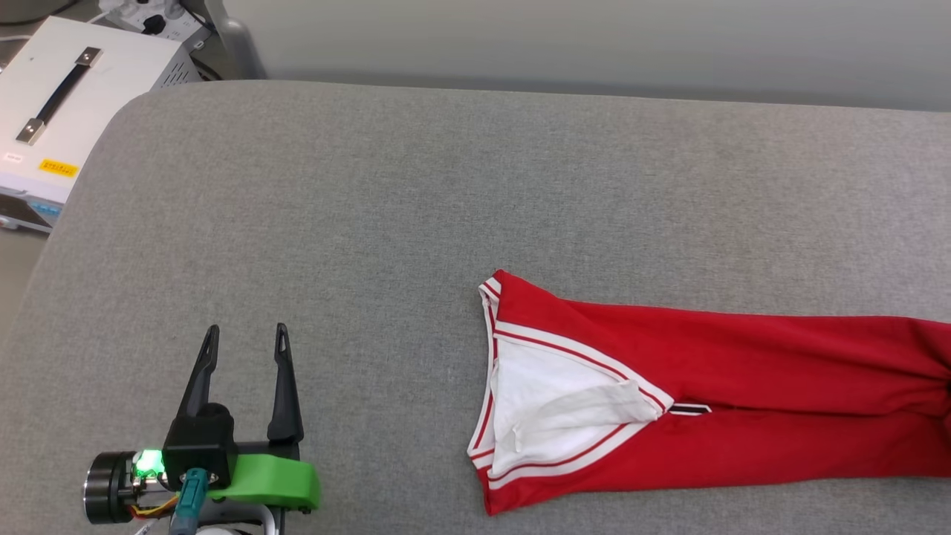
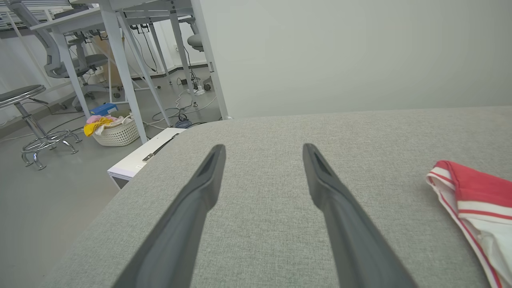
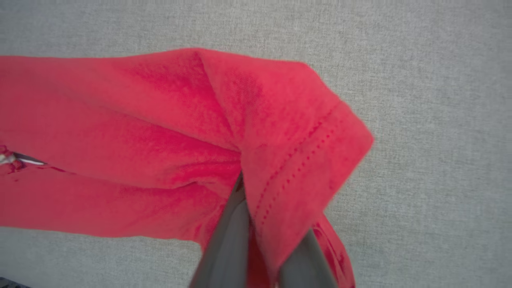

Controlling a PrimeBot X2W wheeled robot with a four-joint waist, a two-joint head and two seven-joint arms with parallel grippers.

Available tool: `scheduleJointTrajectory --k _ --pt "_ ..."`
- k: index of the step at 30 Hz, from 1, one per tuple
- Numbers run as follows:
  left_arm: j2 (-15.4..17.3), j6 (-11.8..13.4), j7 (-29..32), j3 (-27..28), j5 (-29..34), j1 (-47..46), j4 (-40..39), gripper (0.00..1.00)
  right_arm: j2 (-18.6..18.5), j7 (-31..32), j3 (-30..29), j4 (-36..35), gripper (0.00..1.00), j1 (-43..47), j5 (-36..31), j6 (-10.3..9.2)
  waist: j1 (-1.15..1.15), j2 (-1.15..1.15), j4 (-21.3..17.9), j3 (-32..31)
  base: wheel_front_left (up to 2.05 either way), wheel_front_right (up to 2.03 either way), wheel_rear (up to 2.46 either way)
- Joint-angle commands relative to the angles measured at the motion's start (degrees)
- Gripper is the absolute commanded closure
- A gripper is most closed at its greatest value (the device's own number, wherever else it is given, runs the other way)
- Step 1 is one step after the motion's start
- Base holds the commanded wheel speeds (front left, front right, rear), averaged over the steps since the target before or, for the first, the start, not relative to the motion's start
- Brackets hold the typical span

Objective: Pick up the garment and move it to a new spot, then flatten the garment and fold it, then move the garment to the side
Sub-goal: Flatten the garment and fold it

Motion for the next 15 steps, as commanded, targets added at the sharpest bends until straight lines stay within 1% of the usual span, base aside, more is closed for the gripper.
scheduleJointTrajectory --k 1,4,10,15 --pt "-0.44 -0.42 -0.34 0.37 0.59 1.22 0.13 0.00 -0.12 0.35 -0.59 -0.86 1.00 0.91 0.23 -0.04 0.00 0.00 -0.60 -0.54 0.00 0.00 0.00" --pt "-0.68 -0.91 -0.34 0.65 0.95 1.48 0.26 0.00 0.17 0.70 -1.61 -3.60 1.00 2.01 1.07 -0.04 0.00 0.00 -0.98 -0.90 0.00 0.00 0.00" --pt "-1.32 -2.15 -0.34 0.88 1.55 1.32 0.46 0.00 2.98 3.92 -2.18 -14.73 1.00 3.72 5.08 -0.04 0.00 0.00 -1.45 -1.06 0.00 0.00 0.00" --pt "-2.03 -3.17 -0.34 0.17 2.25 -0.04 0.82 0.00 6.05 7.95 0.09 -22.17 1.00 2.27 5.48 -0.04 0.00 0.00 -0.67 -0.08 0.00 0.00 0.00"
